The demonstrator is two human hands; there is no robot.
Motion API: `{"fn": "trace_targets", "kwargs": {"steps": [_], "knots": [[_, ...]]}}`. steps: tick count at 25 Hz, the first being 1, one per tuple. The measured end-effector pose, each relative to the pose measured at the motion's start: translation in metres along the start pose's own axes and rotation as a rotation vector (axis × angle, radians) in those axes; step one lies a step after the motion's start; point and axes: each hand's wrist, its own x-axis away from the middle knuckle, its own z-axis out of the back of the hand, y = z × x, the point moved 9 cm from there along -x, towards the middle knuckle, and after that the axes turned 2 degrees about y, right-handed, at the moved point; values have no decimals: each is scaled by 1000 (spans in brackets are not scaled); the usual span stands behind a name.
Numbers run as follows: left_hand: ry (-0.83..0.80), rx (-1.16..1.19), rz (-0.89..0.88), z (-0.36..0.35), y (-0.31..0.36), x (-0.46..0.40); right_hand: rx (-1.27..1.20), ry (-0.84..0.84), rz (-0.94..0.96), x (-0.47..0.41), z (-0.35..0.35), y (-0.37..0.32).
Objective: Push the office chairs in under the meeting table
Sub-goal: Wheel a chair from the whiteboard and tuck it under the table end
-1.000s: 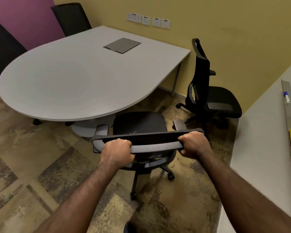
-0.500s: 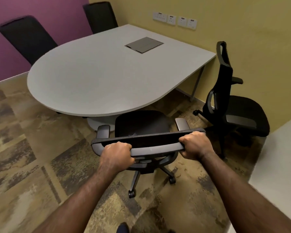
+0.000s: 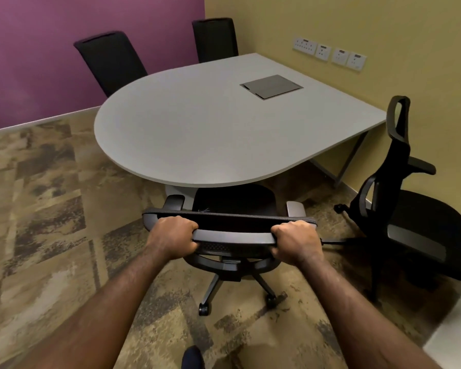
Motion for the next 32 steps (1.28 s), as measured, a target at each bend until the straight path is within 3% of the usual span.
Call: {"fn": "trace_targets", "kwargs": {"steps": [21, 32], "knots": [[29, 27, 24, -7, -96, -93, -53, 0, -19, -131, -11, -17], [143, 74, 40, 1, -70, -92, 27, 113, 82, -140, 1, 5]]}}
